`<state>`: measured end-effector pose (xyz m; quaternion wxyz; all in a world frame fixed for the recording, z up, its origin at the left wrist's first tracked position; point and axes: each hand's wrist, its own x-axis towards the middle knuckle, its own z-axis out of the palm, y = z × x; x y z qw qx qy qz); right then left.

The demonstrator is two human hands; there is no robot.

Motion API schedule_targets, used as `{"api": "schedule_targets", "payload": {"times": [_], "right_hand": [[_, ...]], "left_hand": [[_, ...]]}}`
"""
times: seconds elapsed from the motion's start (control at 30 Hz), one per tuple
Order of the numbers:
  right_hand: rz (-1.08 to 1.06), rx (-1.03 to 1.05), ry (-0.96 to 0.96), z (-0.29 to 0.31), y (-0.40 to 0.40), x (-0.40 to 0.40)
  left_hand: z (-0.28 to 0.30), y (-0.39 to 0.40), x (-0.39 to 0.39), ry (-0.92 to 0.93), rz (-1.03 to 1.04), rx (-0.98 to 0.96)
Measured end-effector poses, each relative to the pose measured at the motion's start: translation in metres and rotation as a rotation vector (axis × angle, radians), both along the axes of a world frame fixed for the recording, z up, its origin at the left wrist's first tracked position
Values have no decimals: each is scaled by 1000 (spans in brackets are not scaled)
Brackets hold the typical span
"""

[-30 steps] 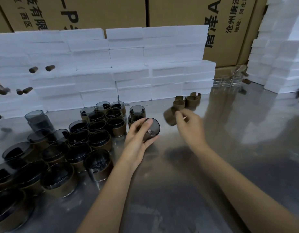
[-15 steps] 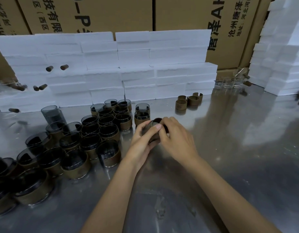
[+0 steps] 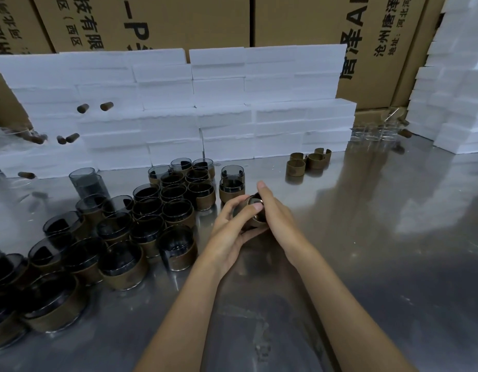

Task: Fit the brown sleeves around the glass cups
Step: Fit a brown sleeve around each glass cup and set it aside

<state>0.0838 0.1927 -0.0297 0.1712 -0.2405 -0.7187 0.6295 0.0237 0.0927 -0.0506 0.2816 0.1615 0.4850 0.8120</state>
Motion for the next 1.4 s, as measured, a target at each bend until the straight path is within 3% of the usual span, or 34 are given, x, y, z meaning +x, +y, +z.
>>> {"api": "schedule_targets", "payload": {"times": [0.2,0.57,0.67,0.8,0.87,1.0,1.13,1.27,1.4], "right_hand": [[-7,1,45,-6,3,-2],[-225,-61,222,-22,5,-6],[-298,46,298,-21,-2,-3],[-187,123,325,-21,-15,-1],[-132,51,311,-22,-23,-3],[-136,-298,291,-12,-31,-4],[-129,-611,234,-3,-20,5],[-126,-660,230,-2,-15,10],[-129,-633,219,-2,-18,11]], "left_hand": [[0,0,-1,-11,-14,3],[6,1,4,-6,-95,-4],[10,3,2,-70,19,-60],[9,3,4,-186,192,-72],[10,3,8,-226,248,-38],[13,4,8,-240,354,-41],[15,7,9,-125,331,-97],[15,14,15,62,267,-136],[16,11,19,112,271,-147]]}}
